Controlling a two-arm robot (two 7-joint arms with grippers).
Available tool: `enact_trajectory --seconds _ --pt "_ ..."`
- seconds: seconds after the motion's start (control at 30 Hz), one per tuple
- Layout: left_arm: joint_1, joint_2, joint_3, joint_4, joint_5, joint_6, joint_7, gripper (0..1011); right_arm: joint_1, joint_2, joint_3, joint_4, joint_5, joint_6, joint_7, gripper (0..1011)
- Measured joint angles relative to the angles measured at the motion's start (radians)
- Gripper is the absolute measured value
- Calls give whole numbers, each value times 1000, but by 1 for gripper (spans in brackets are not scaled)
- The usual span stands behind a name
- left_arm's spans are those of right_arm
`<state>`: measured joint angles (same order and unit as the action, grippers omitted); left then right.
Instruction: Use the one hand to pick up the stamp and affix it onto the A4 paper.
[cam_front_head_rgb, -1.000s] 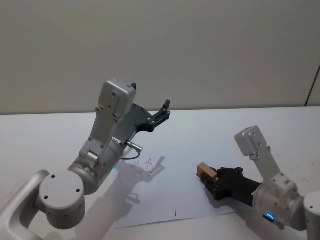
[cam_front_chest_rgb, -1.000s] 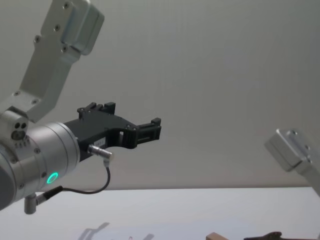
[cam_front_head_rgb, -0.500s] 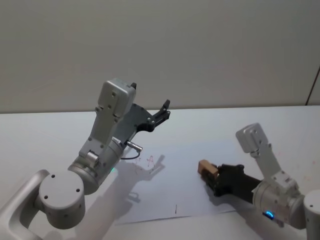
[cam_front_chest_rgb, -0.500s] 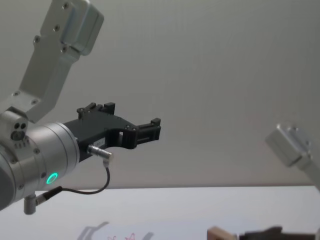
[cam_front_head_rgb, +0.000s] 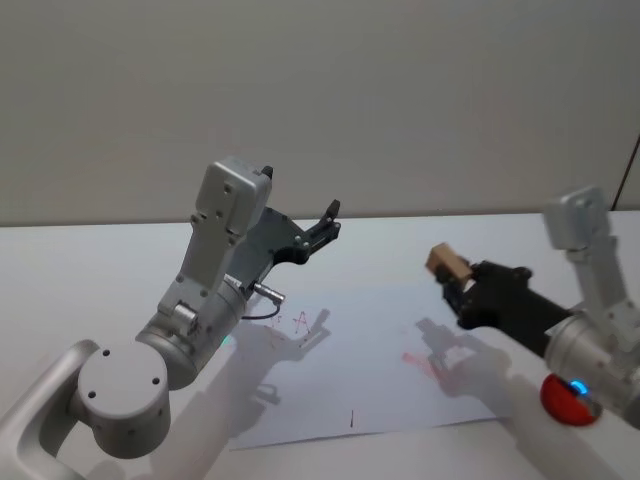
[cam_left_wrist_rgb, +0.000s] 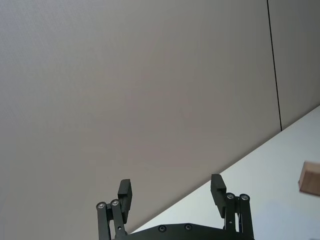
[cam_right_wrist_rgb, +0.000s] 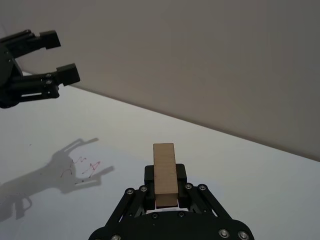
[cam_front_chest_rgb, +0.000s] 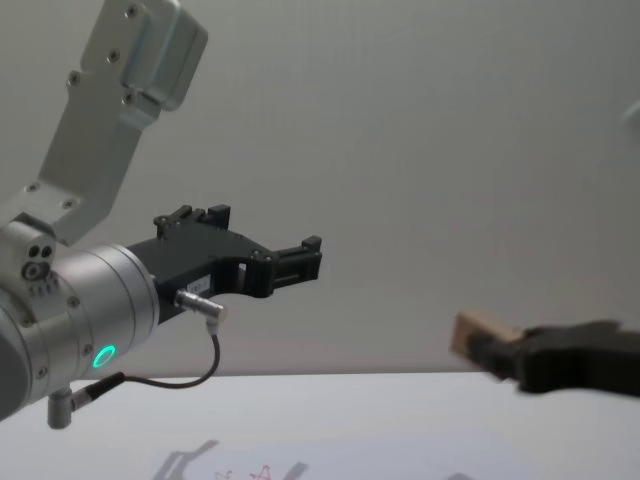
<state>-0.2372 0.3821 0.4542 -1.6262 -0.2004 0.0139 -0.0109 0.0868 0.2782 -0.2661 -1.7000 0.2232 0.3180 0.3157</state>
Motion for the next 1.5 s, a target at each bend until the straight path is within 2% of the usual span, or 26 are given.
enact_trajectory --seconds 0.3,0.43,0.53,0.6,0.73,0.87,1.13,1.5 --pt "0 0 0 0 0 0 0 1001 -111 78 61 -139 105 16 -116 217" --pt "0 0 0 0 0 0 0 1001 -197 129 101 -203 165 22 -180 217" --pt "0 0 0 0 0 0 0 1001 -247 156 124 -231 193 23 -209 217" --pt "0 0 0 0 0 0 0 1001 -308 187 153 -259 230 23 -243 217" --pt "0 0 0 0 0 0 0 1001 -378 223 187 -285 265 20 -275 217" --pt "0 0 0 0 0 0 0 1001 -419 247 207 -298 288 19 -292 217" --pt "0 0 0 0 0 0 0 1001 -450 270 221 -302 304 31 -298 217" --pt "0 0 0 0 0 0 0 1001 -419 266 201 -265 276 67 -258 217"
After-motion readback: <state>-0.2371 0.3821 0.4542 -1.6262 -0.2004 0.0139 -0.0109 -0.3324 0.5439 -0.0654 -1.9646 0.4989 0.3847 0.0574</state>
